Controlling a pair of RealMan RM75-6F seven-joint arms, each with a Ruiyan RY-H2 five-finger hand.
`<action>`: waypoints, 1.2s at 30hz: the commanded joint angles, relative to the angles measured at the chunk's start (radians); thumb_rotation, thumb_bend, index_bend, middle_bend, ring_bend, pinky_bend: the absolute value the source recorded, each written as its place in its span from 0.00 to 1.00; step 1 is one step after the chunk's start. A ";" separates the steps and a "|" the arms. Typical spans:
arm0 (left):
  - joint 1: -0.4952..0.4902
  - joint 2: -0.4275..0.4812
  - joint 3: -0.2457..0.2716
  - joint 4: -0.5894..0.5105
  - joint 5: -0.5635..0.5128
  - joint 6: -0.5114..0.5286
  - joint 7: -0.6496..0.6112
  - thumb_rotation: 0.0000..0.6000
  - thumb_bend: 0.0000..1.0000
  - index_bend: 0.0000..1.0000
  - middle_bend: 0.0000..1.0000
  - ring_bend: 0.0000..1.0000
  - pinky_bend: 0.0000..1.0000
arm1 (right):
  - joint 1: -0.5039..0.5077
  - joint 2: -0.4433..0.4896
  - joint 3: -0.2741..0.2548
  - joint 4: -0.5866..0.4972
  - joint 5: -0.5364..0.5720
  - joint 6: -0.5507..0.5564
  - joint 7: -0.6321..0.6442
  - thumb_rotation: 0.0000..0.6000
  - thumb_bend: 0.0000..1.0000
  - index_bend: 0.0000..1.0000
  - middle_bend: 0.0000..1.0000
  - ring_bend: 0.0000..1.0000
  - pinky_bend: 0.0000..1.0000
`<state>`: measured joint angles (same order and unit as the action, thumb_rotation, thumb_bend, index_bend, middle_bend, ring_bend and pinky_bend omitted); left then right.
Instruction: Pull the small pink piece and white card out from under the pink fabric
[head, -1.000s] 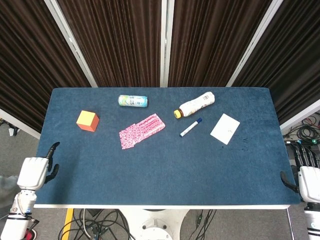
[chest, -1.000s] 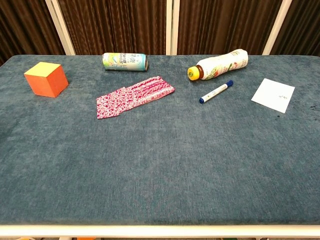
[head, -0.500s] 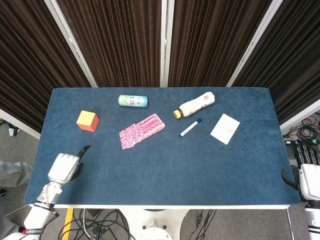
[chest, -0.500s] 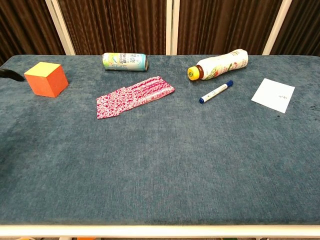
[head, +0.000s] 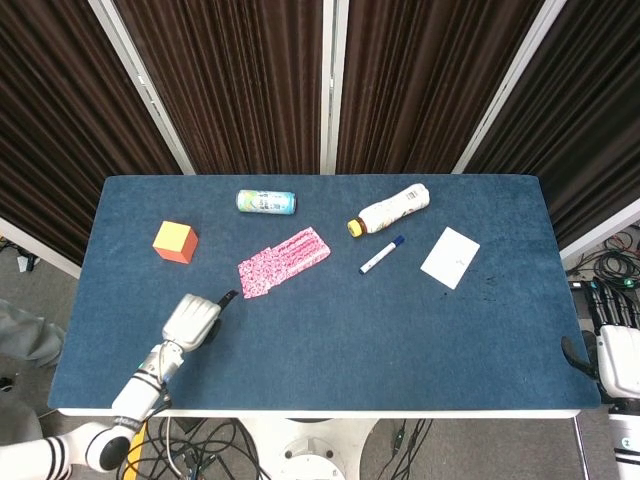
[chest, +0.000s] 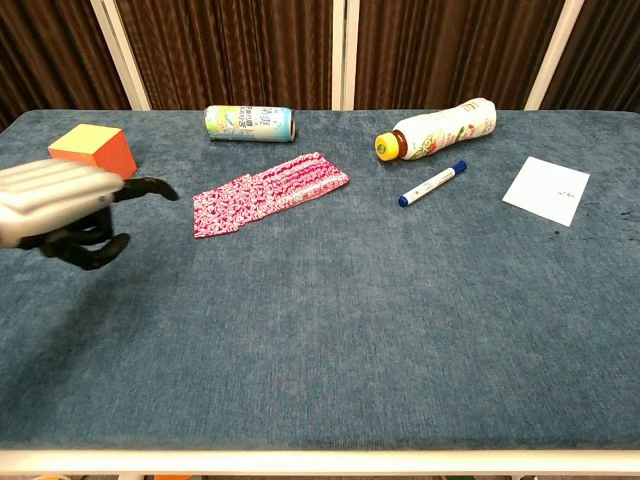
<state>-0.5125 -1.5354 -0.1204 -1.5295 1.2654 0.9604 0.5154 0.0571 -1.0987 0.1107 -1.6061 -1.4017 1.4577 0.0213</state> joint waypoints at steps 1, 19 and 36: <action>-0.039 -0.037 -0.022 0.035 -0.039 -0.028 0.034 1.00 0.58 0.15 0.99 0.95 0.96 | 0.000 -0.001 -0.001 0.002 0.000 -0.001 0.001 1.00 0.28 0.00 0.00 0.00 0.00; -0.194 -0.148 -0.040 0.230 -0.205 -0.147 0.107 1.00 0.59 0.15 0.99 0.95 0.96 | 0.001 -0.008 0.001 0.023 0.009 -0.007 0.028 1.00 0.28 0.00 0.00 0.00 0.00; -0.231 -0.153 0.000 0.273 -0.300 -0.163 0.108 1.00 0.59 0.15 0.98 0.95 0.96 | 0.010 -0.018 0.002 0.031 0.010 -0.017 0.026 1.00 0.28 0.00 0.00 0.00 0.00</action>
<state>-0.7427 -1.6890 -0.1203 -1.2564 0.9662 0.7974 0.6238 0.0667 -1.1165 0.1125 -1.5754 -1.3920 1.4403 0.0474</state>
